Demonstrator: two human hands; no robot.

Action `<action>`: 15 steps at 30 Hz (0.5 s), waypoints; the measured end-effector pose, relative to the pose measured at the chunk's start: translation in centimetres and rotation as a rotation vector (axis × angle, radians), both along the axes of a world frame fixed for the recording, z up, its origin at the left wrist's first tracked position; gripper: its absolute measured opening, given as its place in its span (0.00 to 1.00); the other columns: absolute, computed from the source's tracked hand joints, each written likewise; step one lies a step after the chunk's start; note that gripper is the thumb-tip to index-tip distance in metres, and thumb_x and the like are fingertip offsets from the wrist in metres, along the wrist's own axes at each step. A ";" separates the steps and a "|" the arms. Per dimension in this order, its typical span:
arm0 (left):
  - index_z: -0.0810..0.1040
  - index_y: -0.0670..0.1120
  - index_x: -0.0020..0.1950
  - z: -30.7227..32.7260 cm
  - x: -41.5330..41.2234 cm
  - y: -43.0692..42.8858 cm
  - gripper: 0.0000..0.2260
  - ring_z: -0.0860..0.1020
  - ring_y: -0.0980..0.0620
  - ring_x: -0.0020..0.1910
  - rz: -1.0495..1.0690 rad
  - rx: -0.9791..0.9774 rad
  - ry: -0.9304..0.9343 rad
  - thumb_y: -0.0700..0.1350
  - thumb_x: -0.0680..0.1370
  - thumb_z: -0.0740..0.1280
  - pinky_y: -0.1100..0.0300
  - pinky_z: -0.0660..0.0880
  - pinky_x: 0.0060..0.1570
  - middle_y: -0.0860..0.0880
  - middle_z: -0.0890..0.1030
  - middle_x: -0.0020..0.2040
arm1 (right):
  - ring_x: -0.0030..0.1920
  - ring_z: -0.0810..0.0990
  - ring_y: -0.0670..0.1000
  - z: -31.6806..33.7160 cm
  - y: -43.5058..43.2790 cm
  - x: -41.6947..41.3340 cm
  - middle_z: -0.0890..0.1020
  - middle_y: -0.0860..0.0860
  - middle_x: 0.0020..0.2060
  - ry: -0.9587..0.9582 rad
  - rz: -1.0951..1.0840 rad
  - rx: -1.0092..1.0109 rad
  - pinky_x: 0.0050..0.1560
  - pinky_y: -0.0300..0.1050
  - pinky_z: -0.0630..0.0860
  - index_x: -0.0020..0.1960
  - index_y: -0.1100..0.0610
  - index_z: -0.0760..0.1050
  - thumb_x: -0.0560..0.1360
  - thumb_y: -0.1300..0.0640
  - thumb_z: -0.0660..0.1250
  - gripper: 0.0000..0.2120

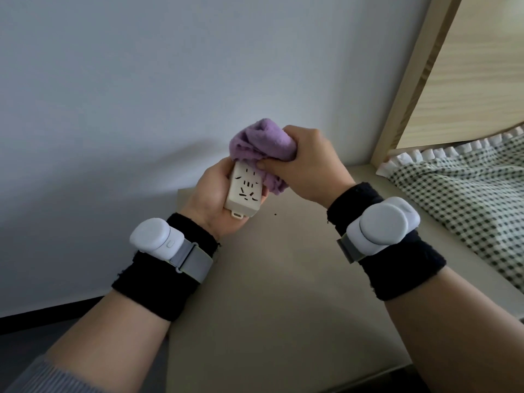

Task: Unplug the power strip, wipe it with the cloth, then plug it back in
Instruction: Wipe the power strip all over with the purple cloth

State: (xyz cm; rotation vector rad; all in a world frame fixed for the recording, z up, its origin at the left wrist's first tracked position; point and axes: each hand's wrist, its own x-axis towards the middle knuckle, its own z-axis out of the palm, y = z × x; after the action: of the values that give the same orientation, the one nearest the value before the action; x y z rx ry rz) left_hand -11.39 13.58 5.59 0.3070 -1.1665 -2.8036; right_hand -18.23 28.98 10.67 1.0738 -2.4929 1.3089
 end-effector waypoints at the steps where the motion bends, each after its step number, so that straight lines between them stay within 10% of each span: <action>1: 0.81 0.42 0.53 0.0 0.0 0.0 0.13 0.80 0.47 0.47 0.000 0.005 0.004 0.47 0.84 0.59 0.53 0.71 0.67 0.43 0.81 0.49 | 0.43 0.86 0.61 -0.1 0.1 -0.2 0.87 0.57 0.42 -0.008 -0.010 -0.013 0.46 0.60 0.84 0.50 0.61 0.79 0.74 0.53 0.77 0.13; 11: 0.79 0.42 0.53 0.2 0.2 0.0 0.13 0.78 0.46 0.47 -0.054 -0.039 0.034 0.47 0.82 0.58 0.54 0.71 0.59 0.41 0.78 0.51 | 0.36 0.89 0.48 0.4 0.9 -0.3 0.90 0.48 0.37 -0.238 0.179 0.165 0.38 0.41 0.85 0.47 0.57 0.83 0.72 0.55 0.79 0.08; 15: 0.83 0.43 0.48 -0.1 0.1 0.2 0.17 0.81 0.47 0.45 -0.033 -0.027 0.030 0.47 0.83 0.57 0.54 0.74 0.56 0.42 0.82 0.48 | 0.41 0.86 0.58 0.1 -0.2 0.2 0.87 0.55 0.39 -0.011 -0.004 0.146 0.41 0.54 0.83 0.47 0.60 0.79 0.72 0.51 0.78 0.14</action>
State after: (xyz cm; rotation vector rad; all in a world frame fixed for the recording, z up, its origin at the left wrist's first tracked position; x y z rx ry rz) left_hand -11.27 13.74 5.49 0.2452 -1.2132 -2.8073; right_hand -17.99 28.81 10.76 1.0929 -2.6323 1.1499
